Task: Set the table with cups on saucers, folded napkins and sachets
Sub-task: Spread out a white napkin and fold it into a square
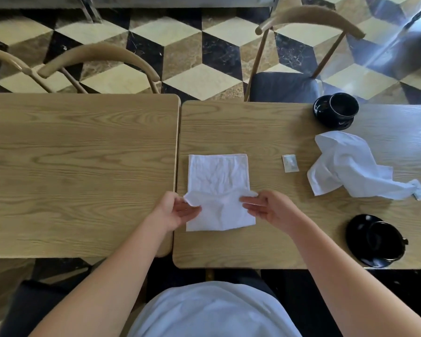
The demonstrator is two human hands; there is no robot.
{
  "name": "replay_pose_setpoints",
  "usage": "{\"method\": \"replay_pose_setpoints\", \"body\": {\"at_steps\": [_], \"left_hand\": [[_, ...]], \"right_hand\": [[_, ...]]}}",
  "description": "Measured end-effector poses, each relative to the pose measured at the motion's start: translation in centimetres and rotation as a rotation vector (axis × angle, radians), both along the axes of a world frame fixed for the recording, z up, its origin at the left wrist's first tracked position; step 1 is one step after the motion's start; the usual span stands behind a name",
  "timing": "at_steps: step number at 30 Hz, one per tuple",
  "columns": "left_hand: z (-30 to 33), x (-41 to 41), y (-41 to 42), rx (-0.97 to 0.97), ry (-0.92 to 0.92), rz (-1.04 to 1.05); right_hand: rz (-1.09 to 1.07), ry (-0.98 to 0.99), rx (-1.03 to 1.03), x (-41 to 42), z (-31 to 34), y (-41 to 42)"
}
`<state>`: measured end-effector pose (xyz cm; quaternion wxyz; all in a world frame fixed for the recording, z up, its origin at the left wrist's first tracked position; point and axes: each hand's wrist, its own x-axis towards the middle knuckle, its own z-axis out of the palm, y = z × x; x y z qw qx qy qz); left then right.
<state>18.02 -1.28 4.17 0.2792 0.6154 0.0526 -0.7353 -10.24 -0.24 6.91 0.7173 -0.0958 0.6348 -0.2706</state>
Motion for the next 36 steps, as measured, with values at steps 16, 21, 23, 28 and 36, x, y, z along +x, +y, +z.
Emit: {"method": "replay_pose_setpoints", "body": {"at_steps": [16, 21, 23, 28, 36], "left_hand": [[-5.9, -0.9, -11.1, -0.114, -0.590, -0.453], [-7.6, -1.1, -12.5, -0.101, -0.603, -0.463], [-8.1, -1.5, -12.9, -0.106, -0.586, -0.439], [-8.8, -2.2, -13.3, -0.105, -0.607, -0.437], [-7.3, -2.9, -12.1, -0.363, -1.098, -0.659]], "right_hand": [[0.391, 0.476, -0.046, -1.2, -7.0, -12.1], [0.413, 0.511, -0.061, -1.2, -8.6, -13.6], [0.420, 0.516, -0.046, -1.2, -9.2, -13.9], [0.412, 0.507, -0.030, -1.3, -10.4, -14.4], [0.587, 0.966, -0.347, -0.4, -9.9, -13.7]]}}
